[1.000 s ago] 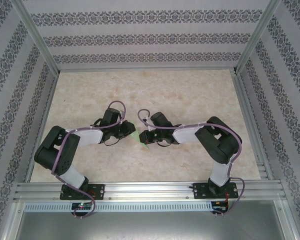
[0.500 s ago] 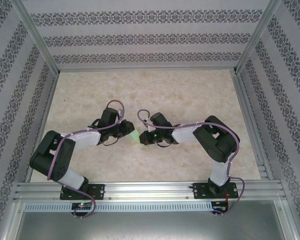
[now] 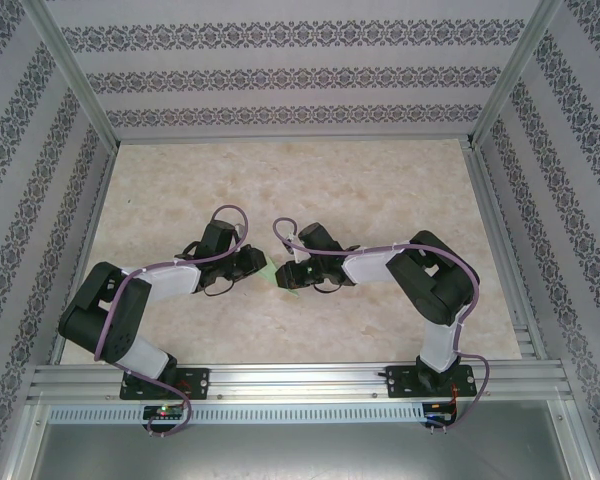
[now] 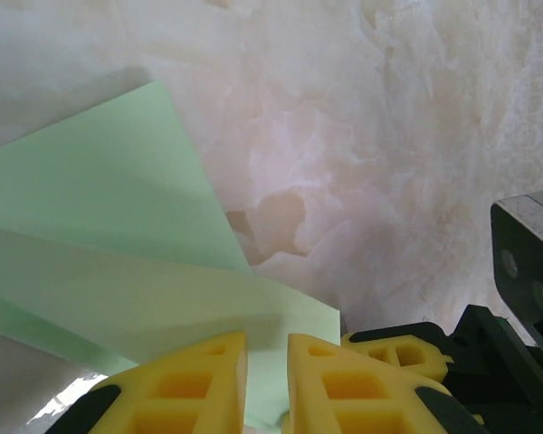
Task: Fold a paper plane with a square sheet of paper (pick it up from the middle)
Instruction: Fold the wing for the fifth time at the center of the table.
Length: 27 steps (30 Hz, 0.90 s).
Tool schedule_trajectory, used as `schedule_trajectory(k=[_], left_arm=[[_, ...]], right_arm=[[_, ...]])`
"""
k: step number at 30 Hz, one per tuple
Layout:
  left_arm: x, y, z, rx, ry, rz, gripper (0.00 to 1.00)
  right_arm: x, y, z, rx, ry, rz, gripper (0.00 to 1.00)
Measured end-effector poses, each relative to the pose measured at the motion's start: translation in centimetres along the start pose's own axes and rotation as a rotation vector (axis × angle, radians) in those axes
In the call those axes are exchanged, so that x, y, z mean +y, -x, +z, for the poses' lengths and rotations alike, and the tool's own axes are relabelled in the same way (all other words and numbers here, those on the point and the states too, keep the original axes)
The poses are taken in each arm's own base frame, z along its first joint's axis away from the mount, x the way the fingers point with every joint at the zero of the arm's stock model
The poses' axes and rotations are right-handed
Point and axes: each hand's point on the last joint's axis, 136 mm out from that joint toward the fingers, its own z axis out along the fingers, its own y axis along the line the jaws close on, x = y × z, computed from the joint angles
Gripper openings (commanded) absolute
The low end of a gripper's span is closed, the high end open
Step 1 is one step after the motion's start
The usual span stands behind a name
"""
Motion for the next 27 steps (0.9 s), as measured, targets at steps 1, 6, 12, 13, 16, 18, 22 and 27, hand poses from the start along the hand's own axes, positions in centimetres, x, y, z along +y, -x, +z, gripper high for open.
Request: schedule_trajectory(k=[1, 6, 12, 13, 16, 18, 22, 27], left_arm=[[0.1, 0.0, 0.0, -0.002, 0.003, 0.000, 0.20], [0.5, 0.0, 0.1, -0.005, 0.024, -0.006, 0.20], [1.3, -0.1, 0.4, -0.003, 0.050, -0.015, 0.19], [1.4, -0.1, 0.5, -0.002, 0.055, -0.016, 0.19], [1.8, -0.2, 0.7, 0.002, 0.066, -0.020, 0.19], [1.9, -0.3, 0.7, 0.003, 0.069, -0.022, 0.19], [1.9, -0.2, 0.7, 0.002, 0.071, -0.022, 0.19], [2.0, -0.3, 0.7, 0.004, 0.073, -0.023, 0.19]], right_arm=[[0.1, 0.0, 0.0, 0.003, 0.005, -0.004, 0.20], [0.6, -0.3, -0.5, 0.024, 0.015, -0.024, 0.23], [0.4, -1.0, -1.1, 0.050, -0.012, -0.080, 0.25], [0.3, -1.0, -1.2, 0.051, -0.021, -0.095, 0.25], [0.2, -1.0, -1.6, 0.048, -0.053, -0.143, 0.24], [0.1, -1.1, -1.7, 0.049, -0.066, -0.169, 0.24], [-0.1, -1.4, -1.7, 0.059, -0.086, -0.199, 0.21], [-0.2, -1.4, -1.7, 0.063, -0.090, -0.208, 0.09]])
